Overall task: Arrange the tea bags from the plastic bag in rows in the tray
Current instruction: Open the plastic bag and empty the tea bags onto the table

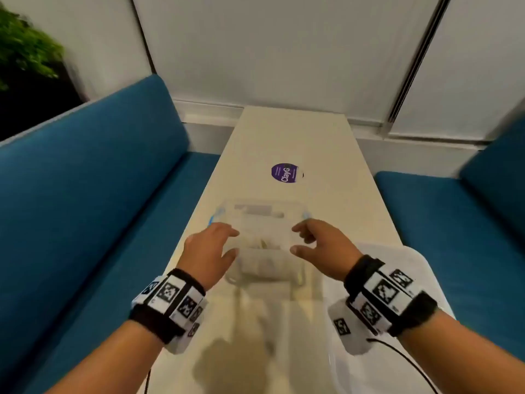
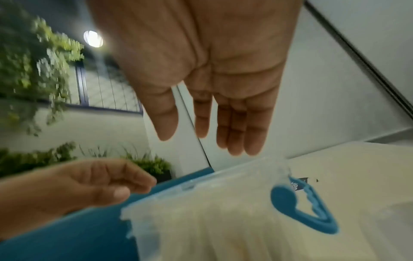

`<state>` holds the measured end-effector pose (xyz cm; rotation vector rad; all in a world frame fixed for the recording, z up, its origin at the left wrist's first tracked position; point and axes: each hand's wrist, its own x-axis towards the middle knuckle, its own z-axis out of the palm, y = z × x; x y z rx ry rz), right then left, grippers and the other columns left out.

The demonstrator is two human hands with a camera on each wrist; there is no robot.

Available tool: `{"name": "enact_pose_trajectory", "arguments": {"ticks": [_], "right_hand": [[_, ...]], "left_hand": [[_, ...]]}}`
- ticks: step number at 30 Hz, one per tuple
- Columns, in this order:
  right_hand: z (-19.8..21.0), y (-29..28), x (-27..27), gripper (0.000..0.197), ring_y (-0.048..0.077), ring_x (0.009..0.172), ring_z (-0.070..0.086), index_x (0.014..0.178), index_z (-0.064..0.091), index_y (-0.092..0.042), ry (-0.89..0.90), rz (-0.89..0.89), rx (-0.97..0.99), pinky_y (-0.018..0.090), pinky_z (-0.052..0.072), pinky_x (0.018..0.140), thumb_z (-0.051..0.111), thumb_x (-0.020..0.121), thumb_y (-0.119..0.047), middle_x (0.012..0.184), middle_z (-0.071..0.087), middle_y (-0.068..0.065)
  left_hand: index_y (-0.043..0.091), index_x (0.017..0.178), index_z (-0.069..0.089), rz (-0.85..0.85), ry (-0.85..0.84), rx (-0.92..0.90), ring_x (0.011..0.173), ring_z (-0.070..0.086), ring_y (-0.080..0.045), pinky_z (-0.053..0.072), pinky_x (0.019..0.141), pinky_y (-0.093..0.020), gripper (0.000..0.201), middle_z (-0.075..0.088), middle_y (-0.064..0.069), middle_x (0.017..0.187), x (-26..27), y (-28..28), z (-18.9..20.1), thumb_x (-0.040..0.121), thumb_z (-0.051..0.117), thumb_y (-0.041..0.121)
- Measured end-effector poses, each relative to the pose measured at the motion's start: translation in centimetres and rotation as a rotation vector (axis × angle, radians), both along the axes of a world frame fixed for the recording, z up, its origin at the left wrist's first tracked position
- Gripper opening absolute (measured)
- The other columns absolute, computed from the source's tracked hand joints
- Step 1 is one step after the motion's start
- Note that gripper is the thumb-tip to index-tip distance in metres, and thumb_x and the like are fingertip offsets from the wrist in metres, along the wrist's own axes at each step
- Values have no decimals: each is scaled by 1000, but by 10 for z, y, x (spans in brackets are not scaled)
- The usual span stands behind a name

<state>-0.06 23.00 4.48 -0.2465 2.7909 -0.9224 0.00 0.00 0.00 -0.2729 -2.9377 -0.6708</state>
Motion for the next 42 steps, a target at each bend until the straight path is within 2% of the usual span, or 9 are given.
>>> {"name": "enact_pose_trajectory", "arguments": {"ticks": [7, 13, 19, 24, 28, 31, 35, 38, 42], "right_hand": [[-43, -47, -70, 71, 27, 128, 41, 140, 34, -17, -73, -13, 258, 38, 37, 106, 70, 80, -31, 137, 41, 10], [-58, -57, -94, 65, 34, 116, 54, 142, 29, -20, -162, 82, 482, 38, 46, 92, 61, 86, -22, 132, 50, 16], [-39, -54, -84, 45, 28, 124, 50, 131, 52, -14, -20, -118, 139, 31, 40, 100, 45, 88, -4, 134, 54, 11], [-3, -45, -62, 24, 30, 91, 58, 92, 62, -13, 227, -196, -50, 30, 44, 76, 43, 83, -1, 94, 64, 13], [28, -32, -35, 28, 22, 73, 49, 64, 47, -21, 377, -195, -225, 26, 38, 63, 47, 80, 2, 67, 51, 0], [44, -25, -3, 39, 18, 68, 43, 58, 40, -27, 480, -139, -282, 20, 33, 56, 51, 75, 6, 60, 43, -11], [27, -28, 44, 29, 12, 62, 34, 66, 32, -27, 615, 15, -243, 20, 27, 53, 49, 61, -3, 63, 39, -15], [-4, -32, 63, 31, 13, 64, 34, 73, 33, -25, 708, 248, -43, 21, 23, 51, 45, 58, -1, 65, 49, -3], [-36, -29, 73, 33, 14, 68, 38, 75, 34, -23, 769, 499, 348, 21, 29, 48, 57, 56, -9, 68, 52, -3]], "left_hand": [[13, 94, 69, -12, -191, 77, 117, 44, -15, 29, 92, -17, 32, 52, 0, 117, -26, 9, -22, 77, 70, 40], [10, 86, 68, 18, -220, 246, 137, 25, -15, 22, 107, -24, 21, 28, 1, 149, -30, 9, -22, 76, 74, 27], [14, 86, 69, 62, -261, 312, 143, 14, -14, 18, 114, -31, 17, 10, 7, 157, -31, 9, -18, 76, 75, 26], [17, 75, 65, 18, -173, 341, 143, 18, -15, 19, 112, -28, 23, 12, 2, 158, -30, 3, -13, 73, 73, 39], [23, 66, 59, 138, 117, 828, 120, 50, -13, 39, 92, -18, 44, 51, -7, 137, -8, 2, 10, 76, 47, 65], [10, 94, 63, 274, 146, 1187, 89, 66, -9, 50, 82, -23, 56, 68, -5, 103, 5, -5, 23, 89, 35, 58], [22, 99, 64, 270, -200, 1223, 92, 65, -13, 43, 92, -36, 53, 70, 1, 99, 22, -13, 38, 91, 27, 60], [20, 86, 61, 213, -217, 1184, 73, 62, -1, 45, 67, -16, 23, 66, 9, 84, 37, -10, 40, 92, 49, 39], [13, 84, 54, 236, -191, 1237, 69, 61, -14, 48, 59, -23, 11, 64, -1, 79, 48, -9, 35, 86, 60, 4]]}}
